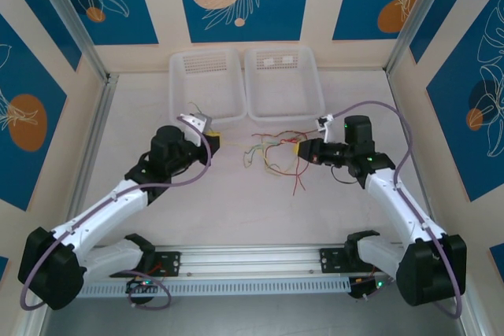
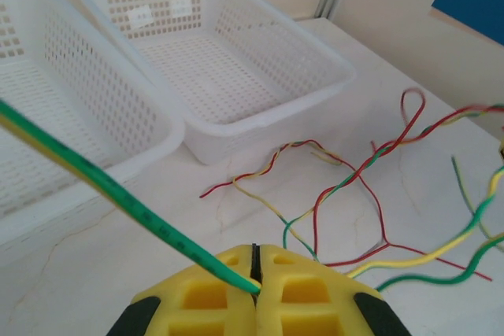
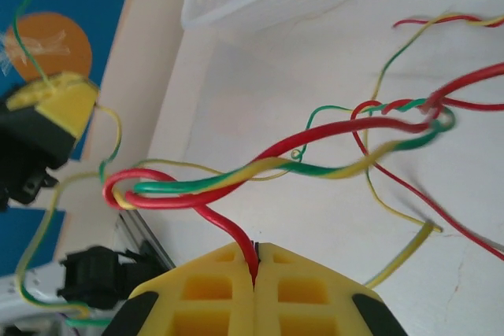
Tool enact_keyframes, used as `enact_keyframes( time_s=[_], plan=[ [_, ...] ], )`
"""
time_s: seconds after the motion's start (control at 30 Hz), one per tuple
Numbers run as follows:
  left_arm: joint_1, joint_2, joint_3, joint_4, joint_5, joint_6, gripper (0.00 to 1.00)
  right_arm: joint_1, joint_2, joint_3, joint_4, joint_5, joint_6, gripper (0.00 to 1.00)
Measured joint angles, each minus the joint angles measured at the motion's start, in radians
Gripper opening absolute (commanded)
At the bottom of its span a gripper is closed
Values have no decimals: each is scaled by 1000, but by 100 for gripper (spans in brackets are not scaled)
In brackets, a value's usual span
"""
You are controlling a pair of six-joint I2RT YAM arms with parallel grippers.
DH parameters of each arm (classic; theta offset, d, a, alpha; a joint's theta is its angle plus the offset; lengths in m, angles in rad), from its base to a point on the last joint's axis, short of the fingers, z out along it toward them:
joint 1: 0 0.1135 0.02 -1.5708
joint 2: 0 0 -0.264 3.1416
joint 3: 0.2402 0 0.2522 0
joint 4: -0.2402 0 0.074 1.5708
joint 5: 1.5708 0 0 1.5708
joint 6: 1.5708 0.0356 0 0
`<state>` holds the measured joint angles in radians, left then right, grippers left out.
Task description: Untangle the cables
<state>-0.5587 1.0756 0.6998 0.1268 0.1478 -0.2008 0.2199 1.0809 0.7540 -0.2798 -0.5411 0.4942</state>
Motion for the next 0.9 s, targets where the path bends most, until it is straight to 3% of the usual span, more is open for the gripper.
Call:
enact_keyframes(
  time_s=[0.17,0.33,0.37,0.5,0.57,0.6,0.9],
  plan=[
    [-50,70,71,-34,-12,24,0,148,69,55,27,-14,-27,0],
    [-89,98,85,-47,-39,27,1,161,81,66,66,-34,-6,0],
    [-90,98,85,-52,-51,27,18,157,88,74,63,-34,-3,0],
    [-90,76,85,-76,-105,34,44,142,122,103,50,-11,16,0],
    [-92,53,85,-95,-131,34,51,136,136,110,32,16,28,0],
    [-92,45,85,-101,-141,32,60,135,141,112,24,27,31,0],
    [-93,-2,131,-201,-235,37,57,139,172,153,-78,127,32,0]
  ],
)
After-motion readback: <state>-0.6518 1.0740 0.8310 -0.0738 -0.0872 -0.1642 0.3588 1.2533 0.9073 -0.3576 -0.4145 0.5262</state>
